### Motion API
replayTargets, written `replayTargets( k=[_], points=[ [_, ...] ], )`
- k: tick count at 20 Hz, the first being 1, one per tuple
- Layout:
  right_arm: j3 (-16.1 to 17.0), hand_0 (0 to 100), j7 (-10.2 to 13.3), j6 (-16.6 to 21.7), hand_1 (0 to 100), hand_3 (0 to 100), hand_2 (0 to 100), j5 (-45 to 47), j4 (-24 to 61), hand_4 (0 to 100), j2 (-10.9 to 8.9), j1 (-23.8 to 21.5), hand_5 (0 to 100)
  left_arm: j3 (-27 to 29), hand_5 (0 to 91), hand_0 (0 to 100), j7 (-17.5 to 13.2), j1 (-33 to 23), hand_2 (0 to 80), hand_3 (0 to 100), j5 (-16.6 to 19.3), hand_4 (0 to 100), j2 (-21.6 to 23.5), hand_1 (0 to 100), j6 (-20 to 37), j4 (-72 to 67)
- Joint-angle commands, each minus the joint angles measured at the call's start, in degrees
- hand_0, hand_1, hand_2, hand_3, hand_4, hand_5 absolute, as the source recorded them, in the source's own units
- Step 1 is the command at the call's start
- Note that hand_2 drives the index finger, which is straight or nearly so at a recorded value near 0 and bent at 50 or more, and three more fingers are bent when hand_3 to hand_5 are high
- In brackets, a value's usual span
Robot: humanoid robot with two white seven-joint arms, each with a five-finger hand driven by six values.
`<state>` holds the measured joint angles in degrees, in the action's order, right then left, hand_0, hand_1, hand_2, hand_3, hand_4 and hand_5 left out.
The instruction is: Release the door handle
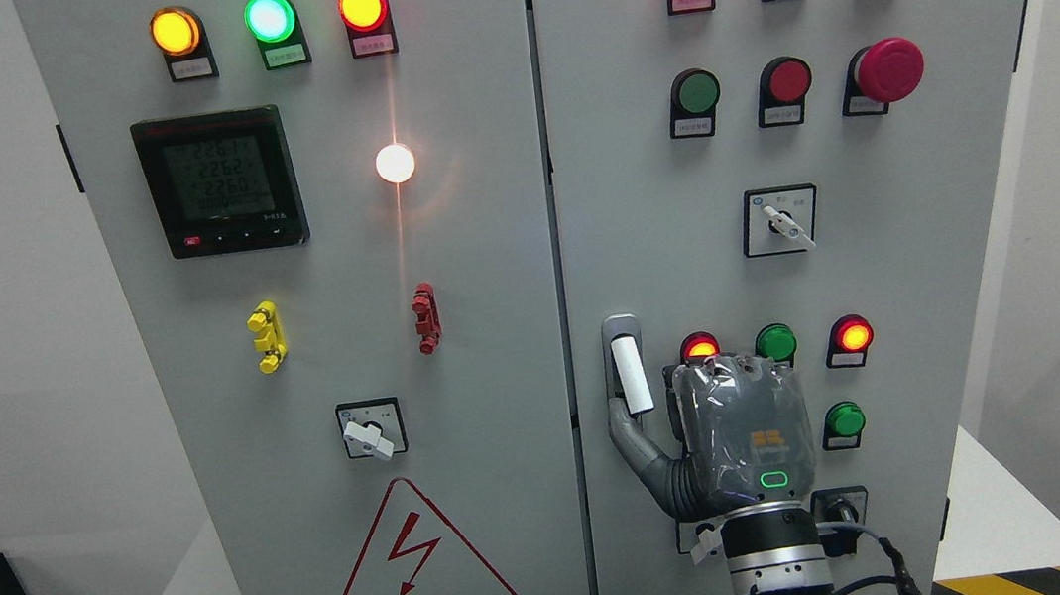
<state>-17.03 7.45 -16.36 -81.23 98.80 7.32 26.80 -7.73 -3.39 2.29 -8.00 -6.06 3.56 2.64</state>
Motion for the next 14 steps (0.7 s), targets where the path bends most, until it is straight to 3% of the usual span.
replayTargets(
  k=[1, 14],
  points=[
    [0.6, 49, 0.0, 0.0, 33, 100, 100, 0.0, 0.4, 96, -0.03, -0.1, 100, 0.0, 0.0, 12, 0.0, 0.0, 0.0, 0, 0.0, 0, 0.0, 56, 0.0, 0.0],
    [0.9, 50, 0.1, 0.0, 33, 100, 100, 0.0, 0.5, 96, -0.03, -0.1, 100, 0.0, 0.0, 12, 0.0, 0.0, 0.0, 0, 0.0, 0, 0.0, 56, 0.0, 0.0]
  ],
)
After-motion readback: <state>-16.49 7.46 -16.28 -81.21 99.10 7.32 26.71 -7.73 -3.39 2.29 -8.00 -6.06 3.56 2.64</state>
